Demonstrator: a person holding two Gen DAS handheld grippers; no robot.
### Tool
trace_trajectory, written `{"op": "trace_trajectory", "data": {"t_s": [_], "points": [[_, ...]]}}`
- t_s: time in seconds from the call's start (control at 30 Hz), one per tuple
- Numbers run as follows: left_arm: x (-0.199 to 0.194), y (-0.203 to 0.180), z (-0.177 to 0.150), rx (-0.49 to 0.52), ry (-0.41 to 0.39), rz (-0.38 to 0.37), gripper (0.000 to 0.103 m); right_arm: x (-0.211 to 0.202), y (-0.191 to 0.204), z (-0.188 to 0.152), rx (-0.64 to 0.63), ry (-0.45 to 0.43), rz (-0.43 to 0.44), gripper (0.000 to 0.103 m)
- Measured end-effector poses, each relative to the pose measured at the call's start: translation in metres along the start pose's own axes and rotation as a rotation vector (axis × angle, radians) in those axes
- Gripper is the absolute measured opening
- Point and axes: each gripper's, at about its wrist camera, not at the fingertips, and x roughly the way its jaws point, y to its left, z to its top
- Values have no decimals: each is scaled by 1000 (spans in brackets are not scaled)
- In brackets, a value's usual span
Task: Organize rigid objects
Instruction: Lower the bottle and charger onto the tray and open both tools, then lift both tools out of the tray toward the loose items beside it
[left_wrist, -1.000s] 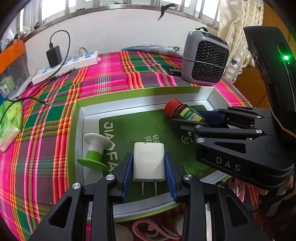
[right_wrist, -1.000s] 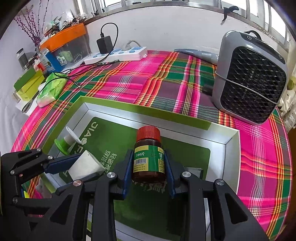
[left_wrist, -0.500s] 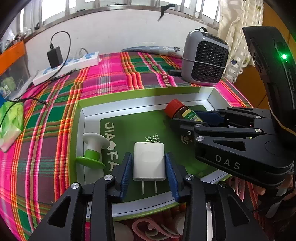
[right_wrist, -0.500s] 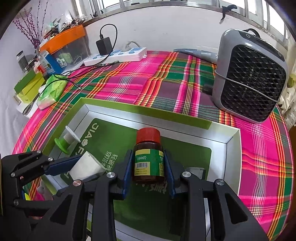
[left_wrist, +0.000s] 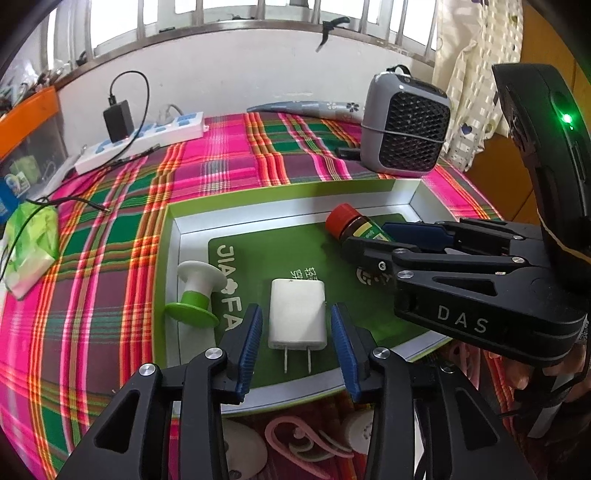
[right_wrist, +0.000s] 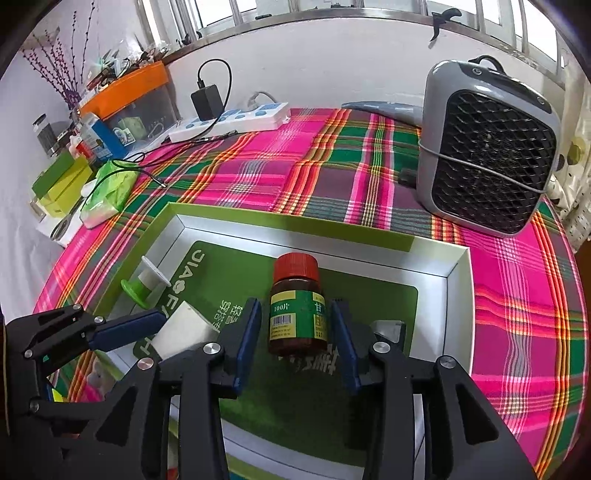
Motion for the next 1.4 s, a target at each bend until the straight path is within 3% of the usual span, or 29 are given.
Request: {"op": "trace_trajectory", "data": {"t_s": [0.77, 1.4], "points": [[-54, -5, -20, -3, -64, 34, 38, -51, 15, -25, 25, -80, -22, 41], [-90, 25, -61, -103, -92, 43, 38, -94, 8, -72, 105, -136, -88, 42]]}}
